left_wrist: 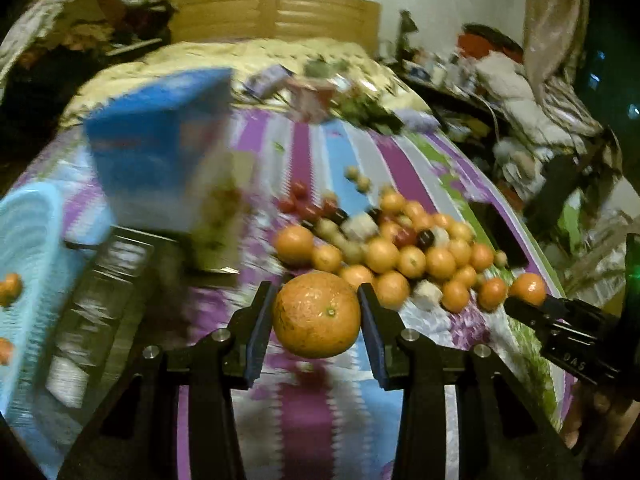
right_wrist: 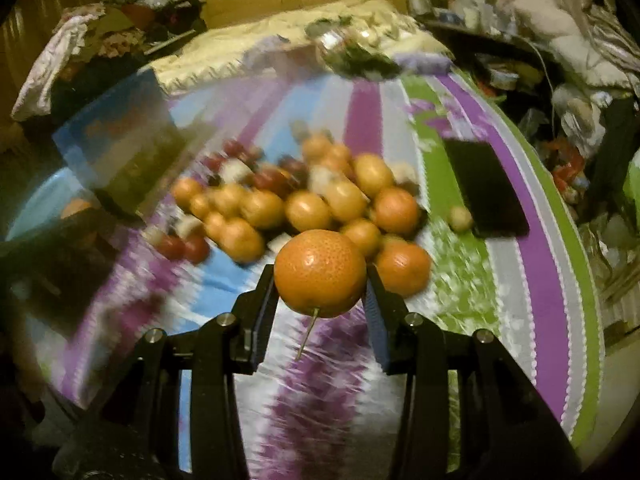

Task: Organize fruits
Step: 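Carry both oranges over the light-blue basket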

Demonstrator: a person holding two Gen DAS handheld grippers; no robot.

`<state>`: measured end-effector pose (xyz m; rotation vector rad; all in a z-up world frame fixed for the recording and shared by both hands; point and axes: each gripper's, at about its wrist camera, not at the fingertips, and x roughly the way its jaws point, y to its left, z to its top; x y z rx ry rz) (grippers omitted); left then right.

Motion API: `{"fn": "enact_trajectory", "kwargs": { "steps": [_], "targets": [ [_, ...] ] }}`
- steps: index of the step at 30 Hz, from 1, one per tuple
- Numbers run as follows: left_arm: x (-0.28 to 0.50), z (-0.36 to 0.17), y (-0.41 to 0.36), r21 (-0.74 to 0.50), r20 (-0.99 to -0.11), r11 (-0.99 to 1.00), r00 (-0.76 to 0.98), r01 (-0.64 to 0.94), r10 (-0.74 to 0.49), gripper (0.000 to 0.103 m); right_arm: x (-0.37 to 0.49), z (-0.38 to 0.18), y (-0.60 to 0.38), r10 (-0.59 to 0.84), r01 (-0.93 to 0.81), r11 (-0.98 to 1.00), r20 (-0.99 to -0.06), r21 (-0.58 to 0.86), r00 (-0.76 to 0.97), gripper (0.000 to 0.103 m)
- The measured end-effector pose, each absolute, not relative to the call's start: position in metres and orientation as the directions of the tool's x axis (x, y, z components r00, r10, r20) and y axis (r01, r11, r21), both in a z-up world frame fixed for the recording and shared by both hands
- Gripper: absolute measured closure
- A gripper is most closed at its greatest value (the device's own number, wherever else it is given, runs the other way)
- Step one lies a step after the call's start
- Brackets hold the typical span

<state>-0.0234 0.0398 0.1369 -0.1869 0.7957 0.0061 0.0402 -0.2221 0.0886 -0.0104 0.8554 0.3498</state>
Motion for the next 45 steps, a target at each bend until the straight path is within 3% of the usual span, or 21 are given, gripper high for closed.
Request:
{"fn": "enact_trajectory", "kwargs": {
  "steps": [13, 25, 36, 45],
  "targets": [
    [-0.095, 0.197, 0.205, -0.165, -0.655, 0.897, 0.725, -0.411, 0.211, 0.06, 0.032, 0.174, -0.059, 0.459, -0.564, 0.822, -0.674, 0.076, 0.579, 0.061],
    [-0.16, 0.208, 0.324, -0.184, -0.651, 0.784, 0.671, -0.593, 0.355, 0.06, 0.003, 0.196, 0.082, 0.568, -0.744, 0.666, -0.681, 0.052, 0.462, 0.061],
    [-0.172, 0.179, 0.377, -0.213, -0.72, 0.745, 0.617, -0.632, 0.318, 0.06, -0.01, 0.188, 0.155, 0.561, -0.807, 0.59, -0.738, 0.038, 0.375, 0.061],
    [-0.149, 0.142, 0.396, -0.192, -0.84, 0.753, 0.503, -0.629, 0.206, 0.06, 0.004, 0.151, 0.188, 0.471, -0.831, 0.546, -0.859, 0.106, 0.2, 0.061]
  ]
}}
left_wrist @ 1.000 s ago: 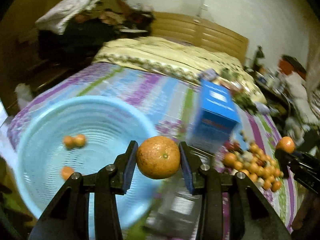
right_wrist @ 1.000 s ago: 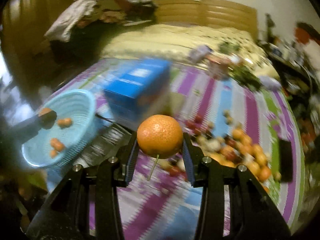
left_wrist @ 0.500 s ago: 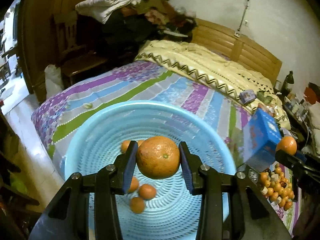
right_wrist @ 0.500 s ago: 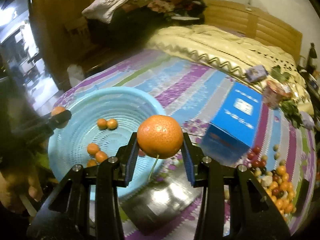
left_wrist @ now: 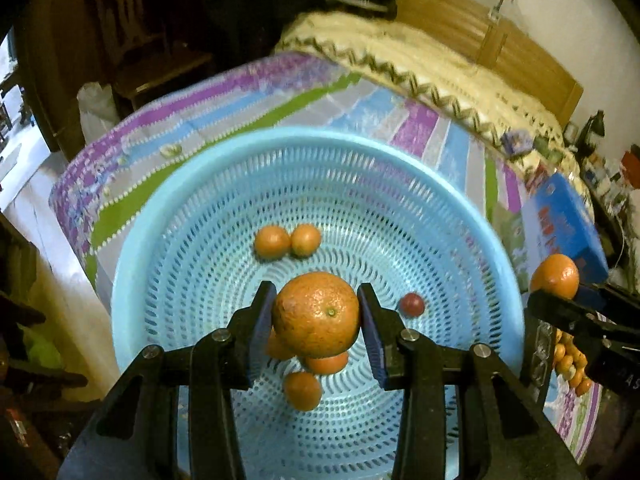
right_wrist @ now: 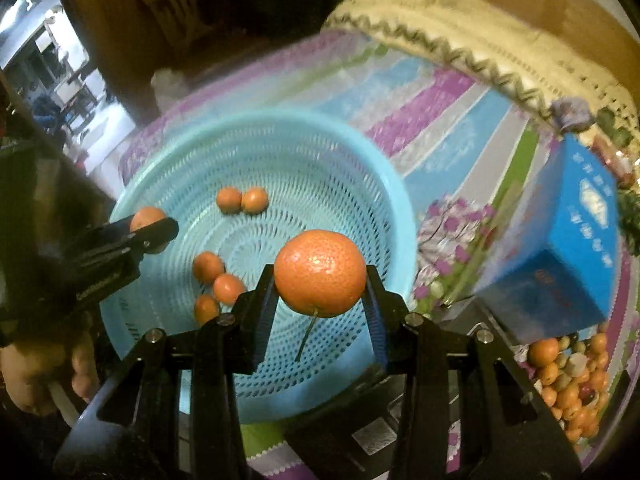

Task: Organize fruits
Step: 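Carry both oranges over the light-blue basket, then open both tools to drop the oranges into the basket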

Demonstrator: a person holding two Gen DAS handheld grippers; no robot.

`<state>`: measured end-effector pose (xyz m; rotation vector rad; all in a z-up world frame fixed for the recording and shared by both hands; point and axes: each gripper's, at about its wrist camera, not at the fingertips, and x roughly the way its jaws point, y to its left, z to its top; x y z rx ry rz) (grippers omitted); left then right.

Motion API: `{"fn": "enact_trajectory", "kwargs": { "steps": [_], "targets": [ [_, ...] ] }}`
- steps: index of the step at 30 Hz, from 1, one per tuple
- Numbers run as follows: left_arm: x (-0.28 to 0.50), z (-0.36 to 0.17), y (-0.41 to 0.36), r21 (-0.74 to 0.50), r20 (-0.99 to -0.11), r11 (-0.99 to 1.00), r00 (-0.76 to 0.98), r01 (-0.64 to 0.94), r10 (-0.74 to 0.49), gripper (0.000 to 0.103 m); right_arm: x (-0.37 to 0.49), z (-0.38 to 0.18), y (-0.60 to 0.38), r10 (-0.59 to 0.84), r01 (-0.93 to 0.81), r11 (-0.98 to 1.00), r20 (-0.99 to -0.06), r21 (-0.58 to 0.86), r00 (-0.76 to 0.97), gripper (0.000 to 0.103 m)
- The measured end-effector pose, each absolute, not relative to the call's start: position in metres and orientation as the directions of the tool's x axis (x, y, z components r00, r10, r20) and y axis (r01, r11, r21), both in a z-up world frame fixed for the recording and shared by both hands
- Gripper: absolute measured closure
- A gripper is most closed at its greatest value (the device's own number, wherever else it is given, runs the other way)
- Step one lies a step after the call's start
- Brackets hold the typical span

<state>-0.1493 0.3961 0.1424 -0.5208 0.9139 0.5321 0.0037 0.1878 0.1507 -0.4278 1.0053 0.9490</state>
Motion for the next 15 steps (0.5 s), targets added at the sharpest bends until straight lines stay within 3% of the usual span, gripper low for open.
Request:
{"fn": "enact_trajectory", "kwargs": {
  "steps": [15],
  "targets": [
    [-0.145, 0.121, 0.398, -0.187, -0.88, 0.757, 0.45, -0.626, 0.155, 0.06, 0.004, 0.134, 0.19, 0.436, -0.834, 0.536, -0.888, 0.127, 0.145, 0.061]
  ]
}}
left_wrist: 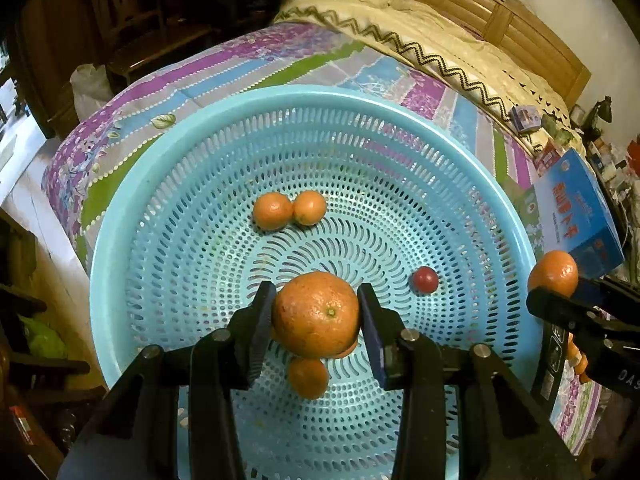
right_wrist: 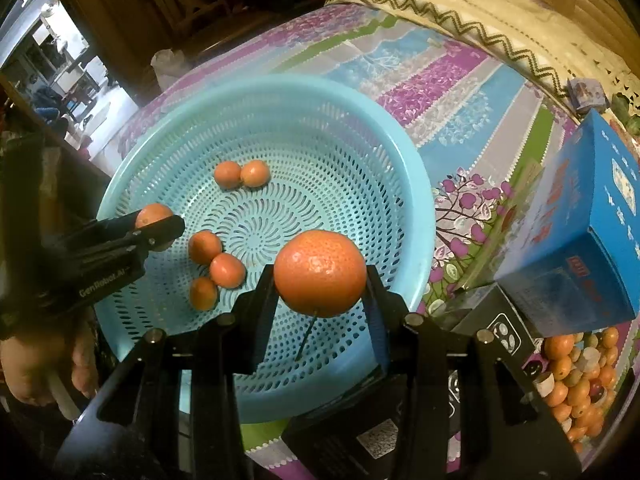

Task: Organize fruits
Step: 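Open both tools to drop the oranges into the basket, then move both tools back to the fruit pile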

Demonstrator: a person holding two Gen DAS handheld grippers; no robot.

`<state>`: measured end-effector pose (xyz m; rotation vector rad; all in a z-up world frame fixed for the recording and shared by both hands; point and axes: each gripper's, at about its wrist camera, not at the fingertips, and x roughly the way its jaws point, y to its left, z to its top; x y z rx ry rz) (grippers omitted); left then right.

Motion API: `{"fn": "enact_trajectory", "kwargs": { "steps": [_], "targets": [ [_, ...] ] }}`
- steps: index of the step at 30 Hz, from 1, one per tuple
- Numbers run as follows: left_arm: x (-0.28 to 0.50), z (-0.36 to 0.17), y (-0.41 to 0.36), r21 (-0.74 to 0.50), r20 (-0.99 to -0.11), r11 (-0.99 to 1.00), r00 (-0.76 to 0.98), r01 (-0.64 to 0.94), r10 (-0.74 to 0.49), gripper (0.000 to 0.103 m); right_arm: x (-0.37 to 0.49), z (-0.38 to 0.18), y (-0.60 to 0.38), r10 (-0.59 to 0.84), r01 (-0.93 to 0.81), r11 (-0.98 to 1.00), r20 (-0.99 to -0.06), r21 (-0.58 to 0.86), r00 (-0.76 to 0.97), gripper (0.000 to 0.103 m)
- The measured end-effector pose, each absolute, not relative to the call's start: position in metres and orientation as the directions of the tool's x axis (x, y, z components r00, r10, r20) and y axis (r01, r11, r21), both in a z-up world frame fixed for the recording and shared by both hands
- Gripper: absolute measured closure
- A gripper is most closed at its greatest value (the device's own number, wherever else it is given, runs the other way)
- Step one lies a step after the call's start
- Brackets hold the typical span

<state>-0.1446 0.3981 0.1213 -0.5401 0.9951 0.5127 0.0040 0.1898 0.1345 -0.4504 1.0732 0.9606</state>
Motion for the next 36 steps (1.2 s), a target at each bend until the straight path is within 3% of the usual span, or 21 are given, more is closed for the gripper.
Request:
{"fn": "enact_trajectory", "kwargs": {
  "steps": [15, 17, 19, 20, 22, 36],
  "targets": [
    [-0.138, 0.115, 0.397, -0.179, -0.892, 0.757, 0.429, -0.628, 0.145, 0.06, 0.006, 0.129, 0.191, 0.429, -0.829, 0.545, -0.891, 0.125, 0.147, 0.059],
    [-0.136, 0.113, 0.398, -0.169, -0.897, 0.757, 0.417, -0.631, 0.147, 0.056, 0.008, 0.127, 0.19, 0.422, -0.826, 0.551, -0.894, 0.122, 0.15, 0.059],
    [-0.137, 0.113, 0.397, -0.156, -0.894, 0.756, 0.416, -0.635, 0.165, 0.043, 0.009, 0.126, 0.189, 0.421, -0.826, 0.551, -0.895, 0.121, 0.149, 0.051],
    [-0.136, 0.114, 0.397, -0.152, -0.892, 0.757, 0.418, -0.636, 0.172, 0.038, 0.009, 0.127, 0.189, 0.423, -0.825, 0.554, -0.893, 0.117, 0.157, 0.042],
    [-0.136, 0.114, 0.397, -0.148, -0.892, 0.758, 0.417, -0.635, 0.176, 0.036, 0.011, 0.129, 0.187, 0.433, -0.823, 0.557, -0.884, 0.108, 0.177, 0.033],
    [-0.138, 0.112, 0.397, -0.14, -0.892, 0.755, 0.412, -0.64, 0.184, 0.036, 0.019, 0.134, 0.18, 0.453, -0.817, 0.564, -0.872, 0.121, 0.184, 0.032]
  ]
}}
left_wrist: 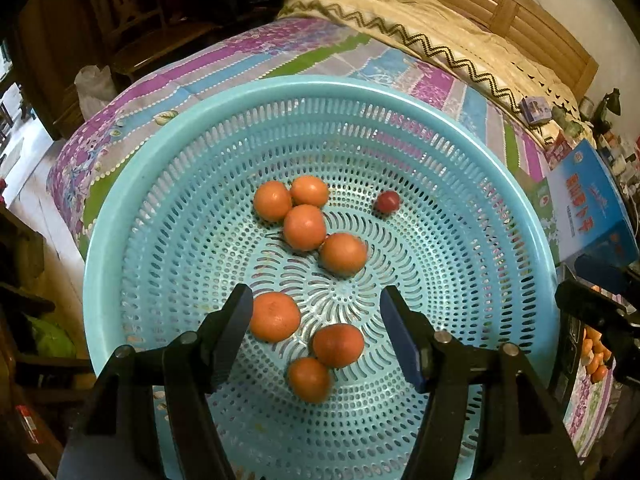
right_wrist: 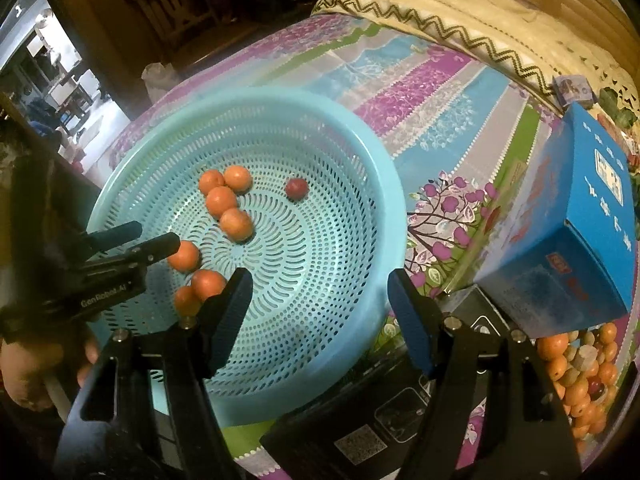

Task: Organize fruits
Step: 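Move both tools back to the fruit pile, then grasp a red plum with the left tool while the right tool grasps an orange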

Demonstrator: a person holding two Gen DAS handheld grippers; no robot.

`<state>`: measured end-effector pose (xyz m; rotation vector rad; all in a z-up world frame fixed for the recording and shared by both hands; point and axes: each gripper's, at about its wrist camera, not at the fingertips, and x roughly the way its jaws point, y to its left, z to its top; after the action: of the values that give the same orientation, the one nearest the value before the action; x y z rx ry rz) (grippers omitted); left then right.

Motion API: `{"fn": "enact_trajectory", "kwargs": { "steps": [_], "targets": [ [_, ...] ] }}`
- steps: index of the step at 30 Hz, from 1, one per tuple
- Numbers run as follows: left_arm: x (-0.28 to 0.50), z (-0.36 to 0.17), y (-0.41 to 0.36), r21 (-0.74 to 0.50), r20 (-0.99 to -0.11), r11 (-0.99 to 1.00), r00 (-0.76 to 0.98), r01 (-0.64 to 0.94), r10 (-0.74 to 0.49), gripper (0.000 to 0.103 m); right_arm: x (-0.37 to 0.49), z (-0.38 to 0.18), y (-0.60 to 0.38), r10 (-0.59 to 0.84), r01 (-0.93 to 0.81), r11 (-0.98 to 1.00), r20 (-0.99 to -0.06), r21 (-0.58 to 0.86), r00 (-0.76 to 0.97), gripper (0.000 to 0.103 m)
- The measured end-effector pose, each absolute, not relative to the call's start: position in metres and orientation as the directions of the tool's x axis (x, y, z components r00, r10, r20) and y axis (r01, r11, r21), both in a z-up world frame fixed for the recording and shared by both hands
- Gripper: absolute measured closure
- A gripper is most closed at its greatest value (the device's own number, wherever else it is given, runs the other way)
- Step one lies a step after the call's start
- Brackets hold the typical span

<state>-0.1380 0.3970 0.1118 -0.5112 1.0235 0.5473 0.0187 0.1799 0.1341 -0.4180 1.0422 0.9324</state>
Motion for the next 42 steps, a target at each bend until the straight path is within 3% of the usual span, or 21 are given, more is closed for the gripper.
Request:
{"fn": "enact_trajectory", "kwargs": {
  "steps": [4, 9, 13, 16, 20, 24, 28, 31, 36, 42],
  "targets": [
    [-0.139, 0.116, 0.395, -0.153, -0.882, 0.752, 0.432, -0.641, 0.189, 0.036, 0.014, 0.145, 0.17, 0.501, -0.816, 0.564, -0.837, 0.124, 0.219, 0.032],
    [-0.139, 0.149, 0.353, -0.184, -0.777, 0.805, 0.585, -0.564, 0.232, 0.036, -0.022, 0.177, 0.109, 0.652, -0.827, 0.551, -0.677, 0.111, 0.343, 0.03],
    [-0.13, 0.185, 0.285, -0.2, -0.661, 0.892, 0.728, -0.405, 0.182, 0.019, -0.041, 0.157, 0.017, 0.631, -0.749, 0.655, -0.617, 0.1, 0.47, 0.02],
    [-0.121, 0.208, 0.213, -0.239, -0.573, 0.947, 0.819, -0.213, 0.04, 0.012, -0.039, 0.129, -0.052, 0.544, -0.641, 0.76, -0.643, 0.105, 0.539, 0.019],
    [-0.108, 0.209, 0.124, -0.28, -0.537, 0.96, 0.825, 0.024, -0.177, 0.012, -0.036, 0.095, -0.147, 0.382, -0.467, 0.88, -0.707, 0.082, 0.595, 0.02],
    [-0.08, 0.17, 0.058, -0.29, -0.612, 0.946, 0.732, 0.147, -0.301, 0.017, -0.034, 0.07, -0.218, 0.304, -0.327, 0.936, -0.773, 0.133, 0.556, 0.035],
    [-0.036, 0.101, 0.03, -0.329, -0.737, 0.937, 0.59, 0.114, -0.33, 0.049, -0.039, 0.055, -0.257, 0.292, -0.253, 0.951, -0.781, 0.176, 0.552, 0.038],
    [-0.013, 0.062, 0.024, -0.324, -0.788, 0.944, 0.534, 0.064, -0.307, 0.057, -0.037, 0.048, -0.265, 0.312, -0.227, 0.948, -0.778, 0.221, 0.546, 0.038],
    [0.013, 0.028, 0.021, -0.31, -0.817, 0.95, 0.516, -0.018, -0.257, 0.059, -0.029, 0.038, -0.268, 0.336, -0.232, 0.941, -0.777, 0.247, 0.533, 0.038],
    [0.035, 0.02, 0.003, -0.302, -0.8, 0.953, 0.545, -0.002, -0.252, 0.059, -0.019, 0.032, -0.266, 0.346, -0.264, 0.935, -0.775, 0.237, 0.529, 0.039]
  ]
}}
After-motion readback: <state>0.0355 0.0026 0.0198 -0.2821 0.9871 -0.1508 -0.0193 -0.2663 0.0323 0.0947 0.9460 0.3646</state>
